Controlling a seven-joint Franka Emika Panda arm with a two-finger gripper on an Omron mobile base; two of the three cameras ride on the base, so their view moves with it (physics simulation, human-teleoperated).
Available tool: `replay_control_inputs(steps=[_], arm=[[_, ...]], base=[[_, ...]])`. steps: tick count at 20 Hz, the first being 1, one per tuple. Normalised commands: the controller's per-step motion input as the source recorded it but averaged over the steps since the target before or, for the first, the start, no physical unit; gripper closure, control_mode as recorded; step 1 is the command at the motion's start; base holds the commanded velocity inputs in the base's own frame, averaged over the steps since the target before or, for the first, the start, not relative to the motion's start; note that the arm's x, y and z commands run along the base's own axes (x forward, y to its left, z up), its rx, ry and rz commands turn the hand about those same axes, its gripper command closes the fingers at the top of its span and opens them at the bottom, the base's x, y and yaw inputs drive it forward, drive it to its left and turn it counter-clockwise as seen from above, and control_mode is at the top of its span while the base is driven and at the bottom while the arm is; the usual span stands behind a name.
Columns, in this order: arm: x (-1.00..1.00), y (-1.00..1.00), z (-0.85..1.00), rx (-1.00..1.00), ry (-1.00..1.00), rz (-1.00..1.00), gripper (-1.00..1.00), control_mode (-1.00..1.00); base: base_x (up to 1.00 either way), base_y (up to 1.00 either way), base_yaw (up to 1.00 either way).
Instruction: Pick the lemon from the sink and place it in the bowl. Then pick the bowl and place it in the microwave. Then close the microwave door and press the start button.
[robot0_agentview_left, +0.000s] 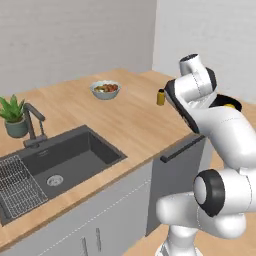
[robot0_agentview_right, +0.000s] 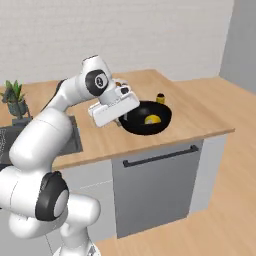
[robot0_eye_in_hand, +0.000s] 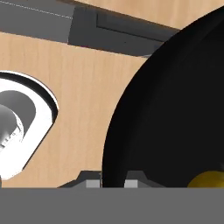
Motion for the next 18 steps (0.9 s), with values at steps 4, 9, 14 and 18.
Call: replay_control_inputs(steps=[4,9,14,18], arm=[[0.00,0.00,0.00,0.00,0.00,0.00,1.00,1.00],[0.00,0.00,0.00,0.00,0.00,0.00,1.00,1.00],[0.00,0.00,0.00,0.00,0.00,0.00,1.00,1.00],[0.00,0.00,0.00,0.00,0.00,0.00,1.00,1.00]], base=[[-0.26,0.02,-0.83],[-0.05,0.08,-0.83],[0.00,0.08,-0.72],[0.16,0.38,-0.65]])
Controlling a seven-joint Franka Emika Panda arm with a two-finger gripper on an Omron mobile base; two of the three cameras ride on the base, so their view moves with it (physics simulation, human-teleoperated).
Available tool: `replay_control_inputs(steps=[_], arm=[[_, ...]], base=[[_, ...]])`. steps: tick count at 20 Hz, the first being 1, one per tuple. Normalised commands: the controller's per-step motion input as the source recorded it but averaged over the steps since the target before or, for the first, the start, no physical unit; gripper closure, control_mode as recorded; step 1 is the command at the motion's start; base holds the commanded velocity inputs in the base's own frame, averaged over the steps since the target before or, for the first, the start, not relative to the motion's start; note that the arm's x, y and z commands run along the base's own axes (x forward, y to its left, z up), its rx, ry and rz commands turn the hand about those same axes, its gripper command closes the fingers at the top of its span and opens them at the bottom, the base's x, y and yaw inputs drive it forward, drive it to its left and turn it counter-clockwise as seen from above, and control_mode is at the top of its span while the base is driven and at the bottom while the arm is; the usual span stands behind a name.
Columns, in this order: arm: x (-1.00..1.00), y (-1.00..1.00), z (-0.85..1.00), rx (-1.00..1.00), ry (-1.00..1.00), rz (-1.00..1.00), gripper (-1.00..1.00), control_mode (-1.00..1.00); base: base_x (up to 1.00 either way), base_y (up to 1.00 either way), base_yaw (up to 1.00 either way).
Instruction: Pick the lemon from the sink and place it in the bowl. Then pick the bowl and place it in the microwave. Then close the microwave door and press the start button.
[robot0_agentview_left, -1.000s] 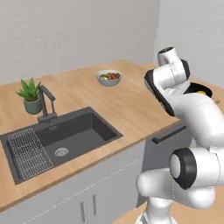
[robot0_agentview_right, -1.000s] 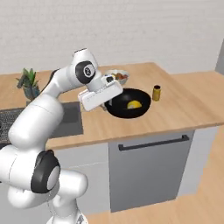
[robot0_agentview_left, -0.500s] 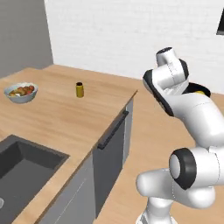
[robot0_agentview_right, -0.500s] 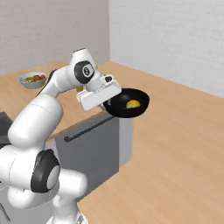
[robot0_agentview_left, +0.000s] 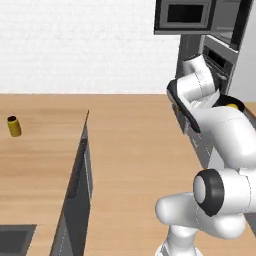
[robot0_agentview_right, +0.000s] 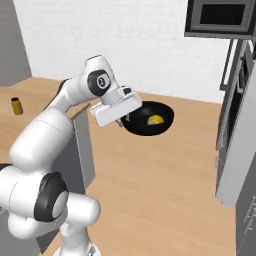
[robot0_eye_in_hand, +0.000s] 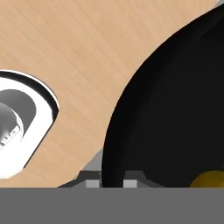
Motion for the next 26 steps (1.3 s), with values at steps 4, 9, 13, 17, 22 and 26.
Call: replay_control_inputs(steps=[4,9,13,17,22,26], arm=[[0.00,0.00,0.00,0.00,0.00,0.00,1.00,1.00],[0.00,0.00,0.00,0.00,0.00,0.00,1.00,1.00],[0.00,0.00,0.00,0.00,0.00,0.00,1.00,1.00],[0.00,0.00,0.00,0.00,0.00,0.00,1.00,1.00],[0.00,0.00,0.00,0.00,0.00,0.00,1.00,1.00],[0.00,0.00,0.00,0.00,0.00,0.00,1.00,1.00]], base=[[0.61,0.54,-0.55],[0.81,0.38,-0.46],[1.00,0.09,-0.27],[0.96,0.18,-0.23],[1.00,0.00,-0.19],[0.90,0.03,-0.23]])
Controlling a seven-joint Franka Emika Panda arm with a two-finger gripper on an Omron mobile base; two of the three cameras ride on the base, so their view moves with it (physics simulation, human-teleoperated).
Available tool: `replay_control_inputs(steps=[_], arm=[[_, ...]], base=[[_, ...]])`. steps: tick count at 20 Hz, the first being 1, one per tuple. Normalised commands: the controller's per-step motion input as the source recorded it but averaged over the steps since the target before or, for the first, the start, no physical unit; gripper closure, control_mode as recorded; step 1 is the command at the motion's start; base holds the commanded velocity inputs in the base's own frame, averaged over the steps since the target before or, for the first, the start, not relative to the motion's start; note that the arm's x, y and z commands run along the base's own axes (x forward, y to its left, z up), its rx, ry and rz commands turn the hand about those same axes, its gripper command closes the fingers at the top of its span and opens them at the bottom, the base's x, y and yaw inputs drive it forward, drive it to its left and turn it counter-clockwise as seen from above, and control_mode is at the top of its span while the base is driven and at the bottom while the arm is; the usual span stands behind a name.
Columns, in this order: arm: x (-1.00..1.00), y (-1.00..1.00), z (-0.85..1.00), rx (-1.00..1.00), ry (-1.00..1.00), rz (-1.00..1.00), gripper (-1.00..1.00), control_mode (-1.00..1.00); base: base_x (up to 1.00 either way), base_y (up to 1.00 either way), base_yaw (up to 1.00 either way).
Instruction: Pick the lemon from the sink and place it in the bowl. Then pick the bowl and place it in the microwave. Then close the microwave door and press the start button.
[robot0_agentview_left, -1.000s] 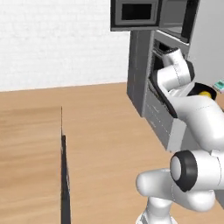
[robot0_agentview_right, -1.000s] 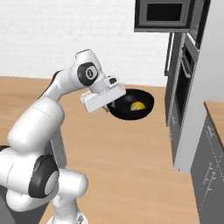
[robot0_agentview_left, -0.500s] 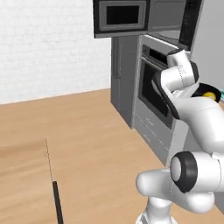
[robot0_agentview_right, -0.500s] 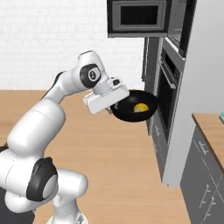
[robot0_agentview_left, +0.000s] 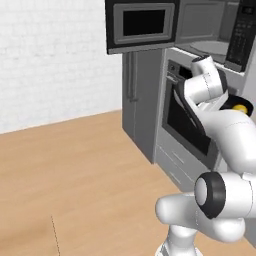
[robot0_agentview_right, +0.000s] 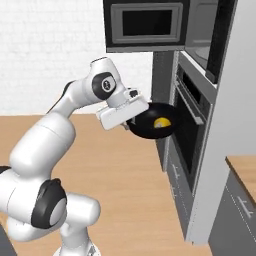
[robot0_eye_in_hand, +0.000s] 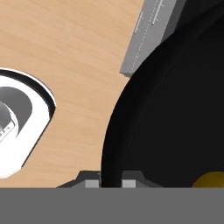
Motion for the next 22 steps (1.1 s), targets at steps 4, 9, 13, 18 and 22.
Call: replay_control_inputs(steps=[4,9,13,18,22], arm=[[0.00,0.00,0.00,0.00,0.00,0.00,1.00,1.00],[0.00,0.00,0.00,0.00,0.00,0.00,1.00,1.00],[0.00,0.00,0.00,0.00,0.00,0.00,1.00,1.00],[0.00,0.00,0.00,0.00,0.00,0.00,1.00,1.00],[0.00,0.00,0.00,0.00,0.00,0.00,1.00,1.00]], base=[[0.91,0.02,-0.27],[0.84,0.00,-0.34],[0.68,0.04,-0.42],[0.36,0.04,-0.54],[0.19,0.01,-0.56]])
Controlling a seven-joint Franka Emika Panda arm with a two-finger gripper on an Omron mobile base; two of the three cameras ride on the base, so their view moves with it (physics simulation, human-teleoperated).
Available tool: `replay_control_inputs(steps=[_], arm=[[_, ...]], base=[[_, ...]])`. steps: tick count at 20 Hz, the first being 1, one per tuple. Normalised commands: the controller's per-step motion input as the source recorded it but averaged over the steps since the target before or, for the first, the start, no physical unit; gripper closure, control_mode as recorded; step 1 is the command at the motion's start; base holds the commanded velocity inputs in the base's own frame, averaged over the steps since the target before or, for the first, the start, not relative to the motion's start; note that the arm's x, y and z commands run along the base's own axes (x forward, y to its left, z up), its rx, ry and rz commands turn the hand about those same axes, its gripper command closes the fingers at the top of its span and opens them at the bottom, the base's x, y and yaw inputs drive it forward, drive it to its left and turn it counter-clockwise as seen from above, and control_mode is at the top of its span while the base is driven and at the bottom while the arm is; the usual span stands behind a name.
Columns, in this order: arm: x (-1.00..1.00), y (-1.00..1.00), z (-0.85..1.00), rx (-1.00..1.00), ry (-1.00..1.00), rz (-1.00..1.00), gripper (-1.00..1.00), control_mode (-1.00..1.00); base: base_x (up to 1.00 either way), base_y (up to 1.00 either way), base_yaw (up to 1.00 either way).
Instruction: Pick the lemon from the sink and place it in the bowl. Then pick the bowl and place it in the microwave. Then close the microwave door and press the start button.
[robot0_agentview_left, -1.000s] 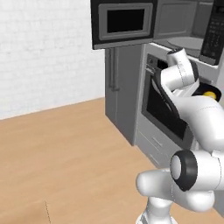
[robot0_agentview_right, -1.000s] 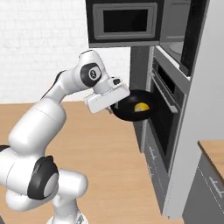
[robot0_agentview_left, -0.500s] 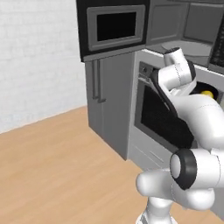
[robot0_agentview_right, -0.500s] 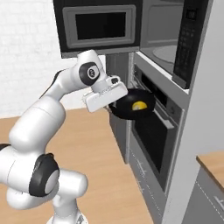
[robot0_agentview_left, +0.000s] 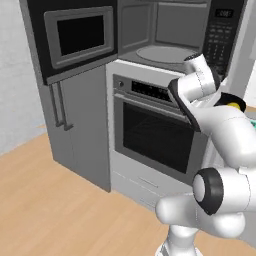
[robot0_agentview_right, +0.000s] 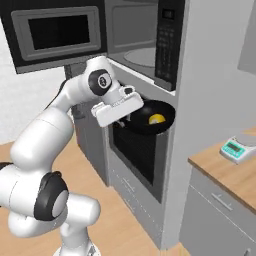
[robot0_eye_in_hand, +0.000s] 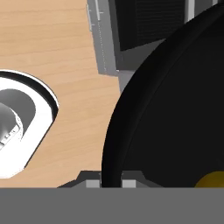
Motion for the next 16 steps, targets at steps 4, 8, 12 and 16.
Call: replay_control_inputs(steps=[4,8,12,16], arm=[[0.00,0.00,0.00,0.00,0.00,0.00,1.00,1.00],[0.00,0.00,0.00,0.00,0.00,0.00,1.00,1.00],[0.00,0.00,0.00,0.00,0.00,0.00,1.00,1.00],[0.00,0.00,0.00,0.00,0.00,0.00,1.00,1.00]], base=[[0.05,0.15,-0.54],[0.09,0.56,-0.51],[0.04,0.58,-0.51],[-0.03,0.84,-0.43]])
